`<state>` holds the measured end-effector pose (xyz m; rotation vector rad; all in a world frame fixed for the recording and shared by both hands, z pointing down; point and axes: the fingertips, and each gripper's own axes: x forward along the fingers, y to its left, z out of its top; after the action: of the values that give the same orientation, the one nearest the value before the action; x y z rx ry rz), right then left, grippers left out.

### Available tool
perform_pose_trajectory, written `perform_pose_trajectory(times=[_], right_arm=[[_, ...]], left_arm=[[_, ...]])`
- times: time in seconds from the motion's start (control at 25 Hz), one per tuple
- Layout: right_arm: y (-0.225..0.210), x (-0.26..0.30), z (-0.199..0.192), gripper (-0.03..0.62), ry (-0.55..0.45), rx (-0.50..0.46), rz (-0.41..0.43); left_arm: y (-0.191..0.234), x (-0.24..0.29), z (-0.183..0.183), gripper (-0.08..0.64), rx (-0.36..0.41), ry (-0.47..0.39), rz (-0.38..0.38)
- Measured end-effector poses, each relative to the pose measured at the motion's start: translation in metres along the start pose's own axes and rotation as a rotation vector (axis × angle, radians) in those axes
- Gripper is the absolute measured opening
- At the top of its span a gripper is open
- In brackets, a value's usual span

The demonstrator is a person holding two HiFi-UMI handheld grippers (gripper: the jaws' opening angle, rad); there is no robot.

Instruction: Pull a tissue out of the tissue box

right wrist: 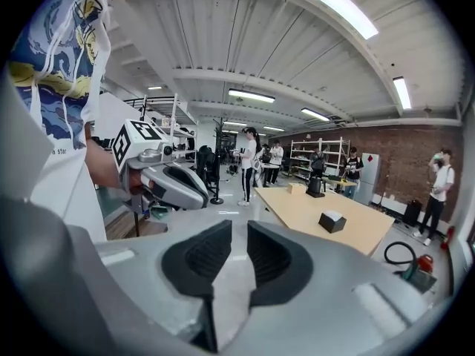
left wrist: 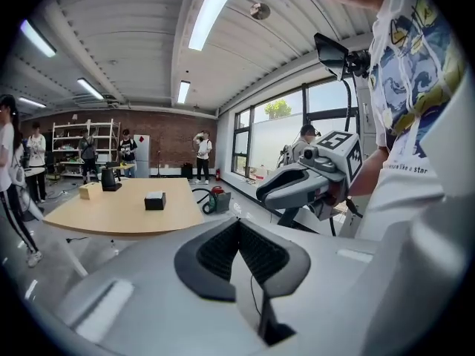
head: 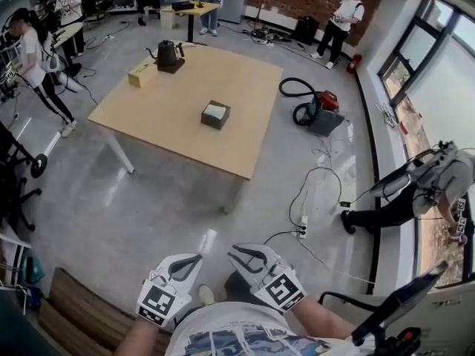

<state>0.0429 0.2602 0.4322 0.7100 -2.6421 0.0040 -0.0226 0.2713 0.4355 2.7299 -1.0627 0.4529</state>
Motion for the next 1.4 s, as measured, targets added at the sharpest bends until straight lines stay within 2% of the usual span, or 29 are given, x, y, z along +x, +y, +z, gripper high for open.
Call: perform_pose_trajectory(times=[0.24,0.44,0.68,1.04,1.24,1.4], right_arm=[[-0.042,0.036,0.001,0.055,0.006,-0.016,0.01],[-0.102,0.082,0.01,0.055,-0.016,-0.053,0.04],[-0.191,0.127,0.02,0.055,-0.027,-0.102,0.068],[-0.316,0.198,0.002,0.055,0.059,-0.245,0.039],[-0.353,0.24,-0.016,0.055,0.119,-0.314,0.025],[-0.381,0.276,-0.029,0.057,0.17,-0.319,0.002]], left_arm=[[0.044,0.022,0.004,0.008,-0.001,-0.005,0.019],[0.103,0.052,0.019,0.008,-0.022,0.015,0.075],[0.159,0.114,0.057,0.006,-0.021,0.018,0.087],[0.235,0.195,0.11,0.006,-0.02,-0.012,0.108],[0.263,0.207,0.117,0.008,-0.056,-0.009,0.1],[0.294,0.208,0.113,0.006,-0.053,-0.01,0.091]])
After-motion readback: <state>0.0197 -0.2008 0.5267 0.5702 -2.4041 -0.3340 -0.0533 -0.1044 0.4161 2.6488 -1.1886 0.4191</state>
